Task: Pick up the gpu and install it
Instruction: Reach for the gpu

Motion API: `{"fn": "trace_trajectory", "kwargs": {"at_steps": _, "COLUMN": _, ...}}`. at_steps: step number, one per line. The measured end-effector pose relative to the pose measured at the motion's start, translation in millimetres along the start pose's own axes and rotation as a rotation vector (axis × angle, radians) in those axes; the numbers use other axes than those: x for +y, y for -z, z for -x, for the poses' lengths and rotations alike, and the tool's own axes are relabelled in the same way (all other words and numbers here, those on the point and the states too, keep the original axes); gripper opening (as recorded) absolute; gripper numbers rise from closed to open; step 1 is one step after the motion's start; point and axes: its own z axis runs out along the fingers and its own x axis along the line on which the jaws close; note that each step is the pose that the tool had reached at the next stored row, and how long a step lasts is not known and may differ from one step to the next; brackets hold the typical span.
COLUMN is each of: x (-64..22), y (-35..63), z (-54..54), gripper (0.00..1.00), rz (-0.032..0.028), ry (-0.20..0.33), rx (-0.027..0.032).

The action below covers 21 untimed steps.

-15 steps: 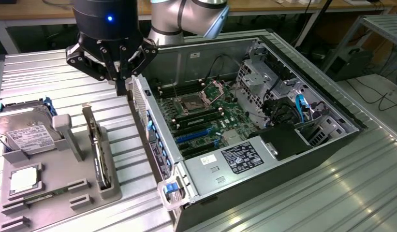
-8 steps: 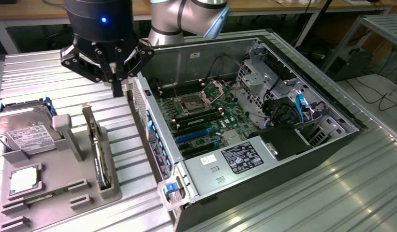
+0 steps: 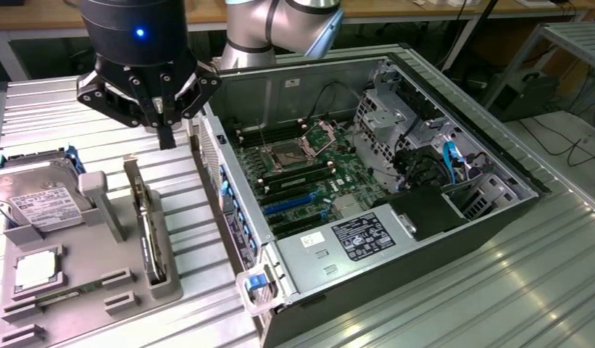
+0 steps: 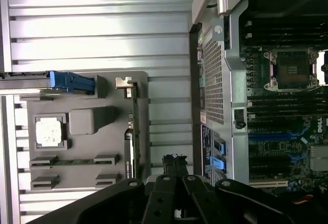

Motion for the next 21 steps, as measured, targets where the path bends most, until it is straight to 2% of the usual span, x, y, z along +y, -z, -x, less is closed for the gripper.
{"fn": "trace_trajectory", "kwargs": {"at_steps": 10, "x": -4.5, "y": 0.7, "z": -17.2, "gripper": 0.11, "rz": 0.0000, "ry": 0.002, "rx": 0.0002}}
{"fn": "trace_trajectory", "kwargs": {"at_steps": 21, "x": -17.6, "y": 1.6, "z": -35.6, "gripper": 0.11, "rz": 0.0009, "ry": 0.022, "rx": 0.0010}}
